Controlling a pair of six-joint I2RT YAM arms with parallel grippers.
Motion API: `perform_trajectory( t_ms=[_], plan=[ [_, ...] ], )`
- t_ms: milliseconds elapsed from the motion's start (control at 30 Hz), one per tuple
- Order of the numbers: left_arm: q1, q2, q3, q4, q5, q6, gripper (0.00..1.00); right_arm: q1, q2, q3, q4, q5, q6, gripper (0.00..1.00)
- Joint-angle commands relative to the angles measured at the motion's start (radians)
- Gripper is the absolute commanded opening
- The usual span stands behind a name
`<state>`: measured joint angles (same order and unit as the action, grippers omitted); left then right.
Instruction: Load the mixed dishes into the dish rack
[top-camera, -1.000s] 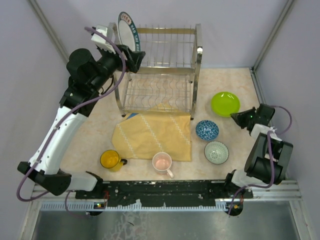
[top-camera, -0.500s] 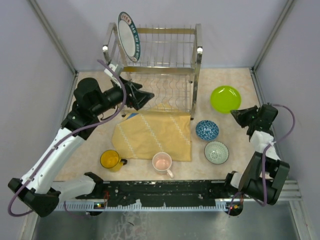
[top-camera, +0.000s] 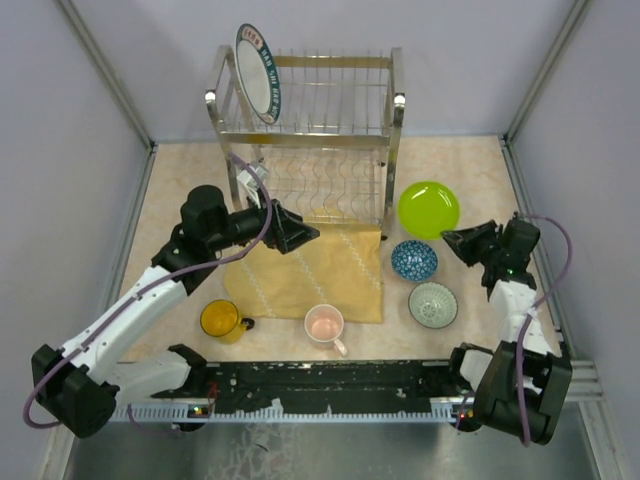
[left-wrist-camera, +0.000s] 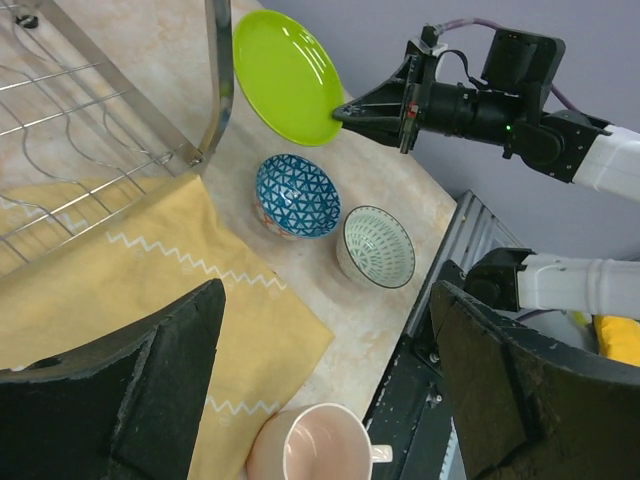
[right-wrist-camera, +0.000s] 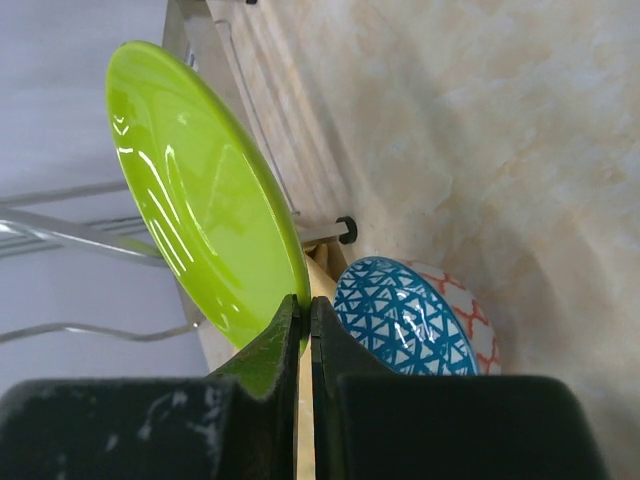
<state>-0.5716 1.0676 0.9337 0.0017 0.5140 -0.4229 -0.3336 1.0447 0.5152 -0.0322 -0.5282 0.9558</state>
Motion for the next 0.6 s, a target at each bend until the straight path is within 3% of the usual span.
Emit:
perform_trajectory(
  t_ms=[0, 567],
  plan=[
    [-0.005, 0.022, -0.027, 0.143, 0.072, -0.049, 0.89, 0.035, -0.052, 0.006, 0.041, -0.052, 0.015, 0.00],
    [-0.039, 0.148, -0.046, 0.271, 0.085, -0.104, 0.89, 0.213, -0.141, 0.055, 0.003, -0.045, 0.020, 0.00]
  ],
)
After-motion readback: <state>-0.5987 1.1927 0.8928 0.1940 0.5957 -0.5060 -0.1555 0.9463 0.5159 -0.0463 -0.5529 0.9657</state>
